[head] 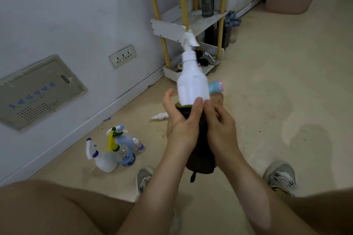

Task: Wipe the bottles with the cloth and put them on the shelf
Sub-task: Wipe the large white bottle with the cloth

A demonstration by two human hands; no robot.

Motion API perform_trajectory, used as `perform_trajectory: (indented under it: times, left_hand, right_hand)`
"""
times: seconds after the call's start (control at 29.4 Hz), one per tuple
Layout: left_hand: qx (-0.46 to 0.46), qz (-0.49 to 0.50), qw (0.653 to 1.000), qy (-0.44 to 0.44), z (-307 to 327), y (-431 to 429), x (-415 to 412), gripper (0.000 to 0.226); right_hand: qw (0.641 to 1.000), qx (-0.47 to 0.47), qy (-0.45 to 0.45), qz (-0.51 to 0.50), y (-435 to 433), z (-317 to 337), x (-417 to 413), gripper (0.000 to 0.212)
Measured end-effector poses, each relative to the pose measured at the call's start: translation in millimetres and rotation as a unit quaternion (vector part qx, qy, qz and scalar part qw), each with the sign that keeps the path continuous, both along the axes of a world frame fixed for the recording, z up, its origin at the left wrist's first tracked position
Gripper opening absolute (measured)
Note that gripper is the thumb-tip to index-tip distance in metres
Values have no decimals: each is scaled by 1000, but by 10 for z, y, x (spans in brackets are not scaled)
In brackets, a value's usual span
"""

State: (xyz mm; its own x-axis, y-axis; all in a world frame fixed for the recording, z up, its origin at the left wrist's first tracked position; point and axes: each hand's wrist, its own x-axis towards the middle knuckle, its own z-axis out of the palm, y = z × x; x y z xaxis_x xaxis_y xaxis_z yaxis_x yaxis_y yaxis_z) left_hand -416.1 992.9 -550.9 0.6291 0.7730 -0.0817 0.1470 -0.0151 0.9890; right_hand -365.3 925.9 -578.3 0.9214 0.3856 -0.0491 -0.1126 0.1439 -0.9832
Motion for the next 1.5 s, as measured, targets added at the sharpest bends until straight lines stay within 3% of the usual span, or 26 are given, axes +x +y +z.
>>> perform_trajectory:
  times: [0.17, 0.24, 0.31, 0.37, 0.44, 0.54, 0.75, 0.82, 0.92, 1.06, 1.12, 1.23, 1.33, 1.43, 1.5]
  left_hand:
    - [69, -76, 992, 76, 179, 245, 137, 48]
    - [105, -85, 985, 103, 170, 226, 113, 49]
    - [128, -73, 980, 134, 97, 116, 71, 52]
    - [200, -69, 962, 174, 1, -25, 9, 58]
    - [280, -71, 937, 197, -73, -118, -37, 61]
    - [319, -71, 917, 228, -85, -148, -44, 60]
    - [155, -163, 968, 112, 152, 78, 62, 64]
    - [136, -153, 975, 90, 202, 174, 115, 48]
    - [122, -71, 987, 77, 108, 223, 177, 32]
    - [-33, -65, 996, 55, 81, 289, 167, 34]
    - [-83, -57, 994, 35, 109, 333, 177, 34]
    - [-100, -4, 995, -21, 163, 350, 207, 41]
    - [-108, 61, 991, -59, 235, 387, 214, 40]
    - [-88, -6, 994, -65, 272, 374, 179, 32]
    - [-105, -83, 988, -70, 254, 332, 93, 61]
  right_hand:
    - [970, -132, -190, -71, -15, -117, -100, 42]
    - [955, -183, -213, -93, -15, -113, -56, 47]
    - [965, -202, -148, -77, 8, -65, 12, 47]
    - [991, -132, -16, -18, 28, -12, 67, 55]
    - [993, -54, 99, 31, -11, 41, 104, 53]
    - [983, 15, 157, 89, -78, 32, 132, 47]
    - [992, -29, 70, 101, -33, 19, 51, 51]
    - [989, -83, 17, 118, -40, -1, 37, 67]
    - [982, -109, 9, 153, -33, -34, 43, 97]
    - [961, -153, -26, 230, -40, 22, 55, 110]
    - [950, -158, -34, 266, -78, 58, 95, 102]
    - [943, -75, -9, 324, -127, 138, 114, 61]
    - [959, -48, -35, 277, -116, 65, 67, 54]
    - [979, -41, -45, 193, -85, 44, 29, 44]
    - [988, -7, -36, 152, -88, 86, 45, 39]
